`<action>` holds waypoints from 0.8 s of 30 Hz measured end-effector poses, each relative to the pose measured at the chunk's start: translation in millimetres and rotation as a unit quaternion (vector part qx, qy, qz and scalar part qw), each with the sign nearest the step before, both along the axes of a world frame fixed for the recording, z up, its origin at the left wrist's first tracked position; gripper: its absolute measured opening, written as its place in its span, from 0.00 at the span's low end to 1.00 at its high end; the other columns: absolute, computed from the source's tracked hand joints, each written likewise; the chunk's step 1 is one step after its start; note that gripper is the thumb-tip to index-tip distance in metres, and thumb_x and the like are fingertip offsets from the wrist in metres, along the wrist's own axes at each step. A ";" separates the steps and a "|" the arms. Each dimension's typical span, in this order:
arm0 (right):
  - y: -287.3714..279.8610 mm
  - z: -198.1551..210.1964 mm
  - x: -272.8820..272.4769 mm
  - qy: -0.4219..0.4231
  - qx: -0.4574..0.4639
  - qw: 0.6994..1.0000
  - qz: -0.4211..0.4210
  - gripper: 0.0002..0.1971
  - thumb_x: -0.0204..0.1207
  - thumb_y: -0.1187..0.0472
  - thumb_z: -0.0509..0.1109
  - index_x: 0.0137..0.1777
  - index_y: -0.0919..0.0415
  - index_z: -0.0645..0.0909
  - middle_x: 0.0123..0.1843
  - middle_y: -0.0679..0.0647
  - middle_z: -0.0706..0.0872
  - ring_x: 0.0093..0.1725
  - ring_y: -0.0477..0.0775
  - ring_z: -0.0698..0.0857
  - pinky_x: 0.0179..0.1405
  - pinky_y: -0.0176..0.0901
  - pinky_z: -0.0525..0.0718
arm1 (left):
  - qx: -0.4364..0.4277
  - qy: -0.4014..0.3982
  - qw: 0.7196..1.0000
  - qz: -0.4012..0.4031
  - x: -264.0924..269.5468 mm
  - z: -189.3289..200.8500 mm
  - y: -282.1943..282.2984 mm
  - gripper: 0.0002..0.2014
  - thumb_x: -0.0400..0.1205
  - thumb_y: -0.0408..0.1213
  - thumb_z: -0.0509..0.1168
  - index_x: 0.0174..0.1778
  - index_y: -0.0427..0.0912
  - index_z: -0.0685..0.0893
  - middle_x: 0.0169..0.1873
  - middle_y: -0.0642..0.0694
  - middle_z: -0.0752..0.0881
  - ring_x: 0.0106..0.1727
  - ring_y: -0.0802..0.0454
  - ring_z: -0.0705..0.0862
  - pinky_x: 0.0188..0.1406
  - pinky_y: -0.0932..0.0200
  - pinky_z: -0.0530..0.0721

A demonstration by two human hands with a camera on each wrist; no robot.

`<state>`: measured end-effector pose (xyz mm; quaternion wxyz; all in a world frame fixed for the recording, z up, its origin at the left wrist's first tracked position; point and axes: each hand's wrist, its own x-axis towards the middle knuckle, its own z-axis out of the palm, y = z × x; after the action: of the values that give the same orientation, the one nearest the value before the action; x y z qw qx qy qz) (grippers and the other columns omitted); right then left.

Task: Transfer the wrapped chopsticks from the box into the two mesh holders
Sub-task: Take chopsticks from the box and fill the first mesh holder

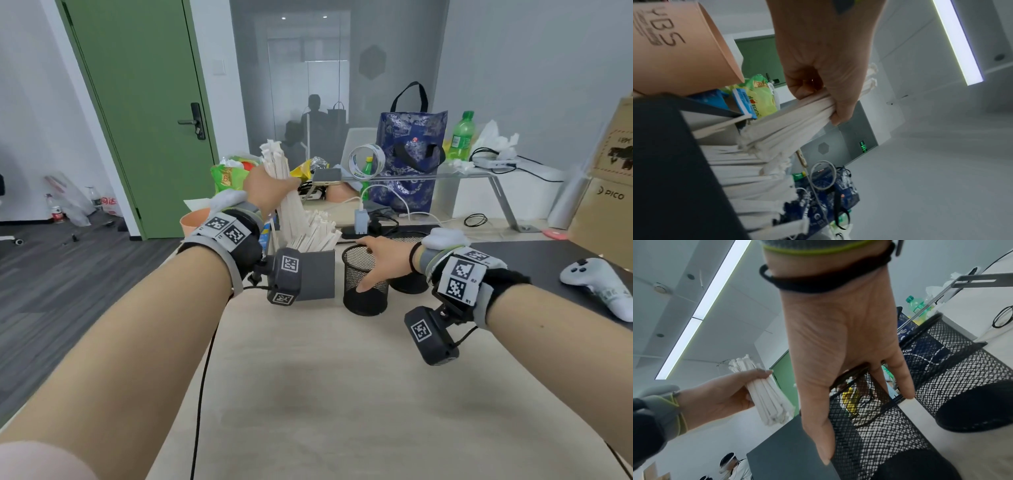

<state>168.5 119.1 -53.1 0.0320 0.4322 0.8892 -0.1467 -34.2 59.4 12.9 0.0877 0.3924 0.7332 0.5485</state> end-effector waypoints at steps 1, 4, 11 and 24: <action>-1.3 0.5 2.4 -0.001 0.002 1.000 0.003 0.55 0.62 0.43 0.80 0.83 0.55 0.51 0.81 0.60 0.63 0.78 0.60 0.68 0.77 0.52 0.70 | 0.024 -0.019 1.000 -0.001 4.6 3.8 -0.6 0.15 0.67 0.43 0.73 0.33 0.38 0.75 0.35 0.46 0.79 0.40 0.50 0.79 0.28 0.61 0.75; -3.9 2.4 6.0 -0.005 -0.003 1.000 0.013 0.54 0.63 0.41 0.78 0.83 0.56 0.51 0.83 0.57 0.63 0.80 0.57 0.66 0.79 0.50 0.67 | 0.105 -0.036 0.994 -0.003 15.0 12.3 -5.0 0.11 0.66 0.42 0.72 0.33 0.42 0.78 0.41 0.44 0.83 0.45 0.49 0.83 0.45 0.52 0.84; -11.1 17.5 20.6 0.018 -0.039 0.999 0.006 0.57 0.63 0.33 0.73 0.84 0.52 0.46 0.84 0.54 0.63 0.79 0.57 0.69 0.76 0.47 0.70 | 0.162 -0.101 0.973 -0.132 34.4 29.9 -15.5 0.08 0.75 0.36 0.73 0.38 0.43 0.78 0.35 0.47 0.84 0.40 0.49 0.86 0.40 0.56 0.89; -8.3 15.9 62.8 0.075 -0.080 0.993 -0.040 0.57 0.65 0.40 0.76 0.84 0.54 0.41 0.77 0.54 0.73 0.63 0.54 0.79 0.60 0.50 0.86 | 0.021 -0.024 0.974 -0.222 88.7 -32.0 13.9 0.04 0.74 0.36 0.72 0.41 0.48 0.84 0.43 0.43 0.87 0.47 0.47 0.85 0.49 0.45 0.87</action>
<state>231.3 110.8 -37.2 -0.0061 0.4509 0.8568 -0.2503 54.5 73.3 -19.1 0.2167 0.5343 0.6138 0.5393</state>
